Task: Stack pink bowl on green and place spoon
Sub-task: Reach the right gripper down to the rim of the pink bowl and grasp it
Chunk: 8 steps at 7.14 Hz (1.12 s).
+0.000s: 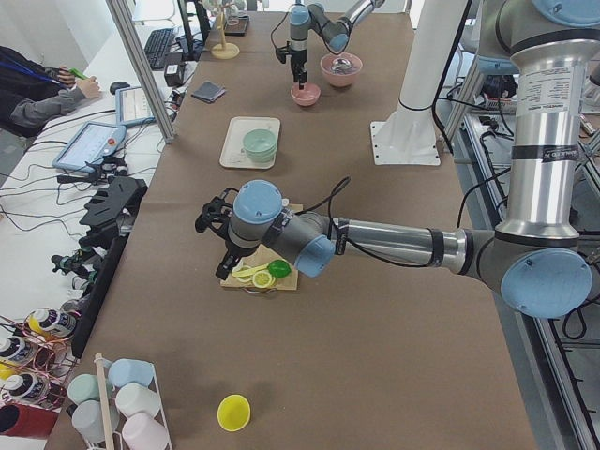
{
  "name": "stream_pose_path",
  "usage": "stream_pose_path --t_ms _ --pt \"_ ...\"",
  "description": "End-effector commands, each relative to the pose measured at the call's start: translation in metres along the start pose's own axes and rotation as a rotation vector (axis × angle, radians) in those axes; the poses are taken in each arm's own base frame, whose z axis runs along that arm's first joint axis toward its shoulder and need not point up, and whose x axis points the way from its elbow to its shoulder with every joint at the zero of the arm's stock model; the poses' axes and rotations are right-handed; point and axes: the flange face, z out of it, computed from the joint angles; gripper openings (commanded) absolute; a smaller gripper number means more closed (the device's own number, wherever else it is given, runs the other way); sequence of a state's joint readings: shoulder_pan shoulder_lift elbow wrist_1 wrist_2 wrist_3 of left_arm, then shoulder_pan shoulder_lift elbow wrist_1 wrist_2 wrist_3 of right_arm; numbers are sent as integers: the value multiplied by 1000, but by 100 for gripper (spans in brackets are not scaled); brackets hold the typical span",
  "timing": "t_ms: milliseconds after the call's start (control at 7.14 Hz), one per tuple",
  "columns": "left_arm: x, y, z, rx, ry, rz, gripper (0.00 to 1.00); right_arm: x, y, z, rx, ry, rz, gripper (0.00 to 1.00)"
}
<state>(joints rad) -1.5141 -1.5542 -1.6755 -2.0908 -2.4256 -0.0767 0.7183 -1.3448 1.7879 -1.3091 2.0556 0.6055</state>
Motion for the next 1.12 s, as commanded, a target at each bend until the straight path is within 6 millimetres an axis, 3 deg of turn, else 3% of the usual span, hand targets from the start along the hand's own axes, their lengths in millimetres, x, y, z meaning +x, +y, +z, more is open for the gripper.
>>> stream_pose_path --t_ms 0,280,420,701,981 --pt "0 0 0 0 1 -2 98 -4 -1 -1 1 -3 -5 4" --pt "0 0 0 1 1 -1 98 -5 -1 -3 8 -2 -8 0" --pt "1 0 -1 2 1 0 98 5 -7 -12 21 3 8 0" --pt "1 0 -1 1 6 0 98 4 -52 -44 37 35 63 0" --pt "2 0 0 -1 10 0 98 -23 -106 -77 27 68 128 0"
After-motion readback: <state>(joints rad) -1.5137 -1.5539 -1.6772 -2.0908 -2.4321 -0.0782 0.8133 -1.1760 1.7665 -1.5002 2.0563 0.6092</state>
